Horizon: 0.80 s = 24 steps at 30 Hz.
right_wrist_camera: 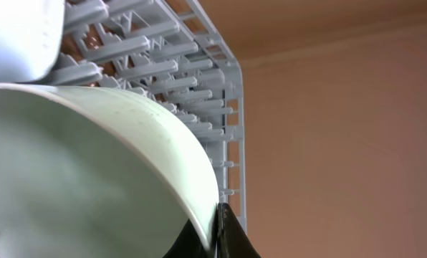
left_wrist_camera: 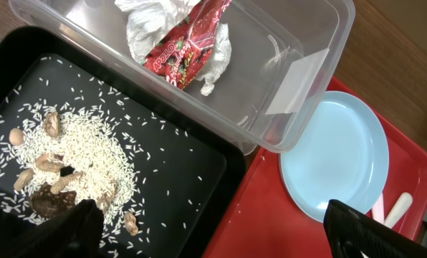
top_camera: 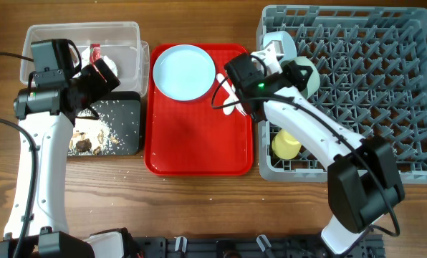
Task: Sort waste into correct bins and load items into the dishwasher rack
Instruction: 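Place the mint bowl in the rack with the right gripper, then reach the right gripper to the light-blue plate on the red tray and grasp it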
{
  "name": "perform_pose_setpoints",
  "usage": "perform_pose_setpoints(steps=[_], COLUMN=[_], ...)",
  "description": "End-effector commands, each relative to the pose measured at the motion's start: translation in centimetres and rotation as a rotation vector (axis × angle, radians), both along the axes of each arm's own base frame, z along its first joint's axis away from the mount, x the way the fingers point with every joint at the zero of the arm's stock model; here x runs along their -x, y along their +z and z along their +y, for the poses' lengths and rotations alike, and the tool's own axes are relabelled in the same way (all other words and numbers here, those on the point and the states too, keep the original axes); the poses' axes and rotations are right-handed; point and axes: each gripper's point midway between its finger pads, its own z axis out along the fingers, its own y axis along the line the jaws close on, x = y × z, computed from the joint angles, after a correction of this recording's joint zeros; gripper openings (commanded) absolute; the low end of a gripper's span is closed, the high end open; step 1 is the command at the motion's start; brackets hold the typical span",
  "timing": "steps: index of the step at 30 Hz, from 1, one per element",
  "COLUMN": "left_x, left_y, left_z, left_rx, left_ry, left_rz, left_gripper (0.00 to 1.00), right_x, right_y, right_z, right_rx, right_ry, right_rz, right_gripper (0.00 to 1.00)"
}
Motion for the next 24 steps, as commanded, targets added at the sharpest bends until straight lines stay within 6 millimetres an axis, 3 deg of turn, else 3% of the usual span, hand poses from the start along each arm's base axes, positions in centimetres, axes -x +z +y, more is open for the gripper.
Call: perform_pose_setpoints(steps=[1,2,3,5,10,14,19,21,24], left_x=[-0.1,-0.1,-0.1,-0.1,-0.1,-0.1,-0.1,-0.1,-0.1], left_y=[-0.1,-0.1,-0.1,-0.1,-0.1,-0.1,-0.1,-0.1,-0.1], left_z=[0.3,0.3,0.3,0.3,0.3,0.3,0.3,0.3,0.3], left_rx=[-0.011,-0.011,-0.011,-0.011,-0.011,-0.011,-0.011,-0.011,-0.011], left_ry=[0.006,0.005,0.006,0.006,0.005,0.006,0.006,0.005,0.006], left_rz=[0.003,0.003,0.003,0.003,0.003,0.003,0.003,0.003,0.003], left_gripper=[1.00,1.00,1.00,1.00,1.00,1.00,1.00,1.00,1.00], right_x=[0.4,0.5,0.6,0.8,0.5,-0.9,-3.9,-5.0,-5.0], right_y=[-0.8,-0.8,-1.1,-1.4,-2.5,-2.7,1.9,3.7,4.2], right_z=[2.7,3.2,3.8,4.6,6.0,8.2,11.4,13.8,18.1], right_rx=[0.032,0.032,0.027,0.015,-0.063,-0.151,-0.397,-0.566,-0.856], right_ry=[0.081,0.094,0.114,0.137,0.183,0.277,0.372,0.469,0.614], right_rz=[0.053,0.054,0.069,0.081,0.110,0.141,0.054,0.060,0.123], right_gripper=[0.24,0.48,0.78,0.90,0.95,1.00,1.00,1.00,1.00])
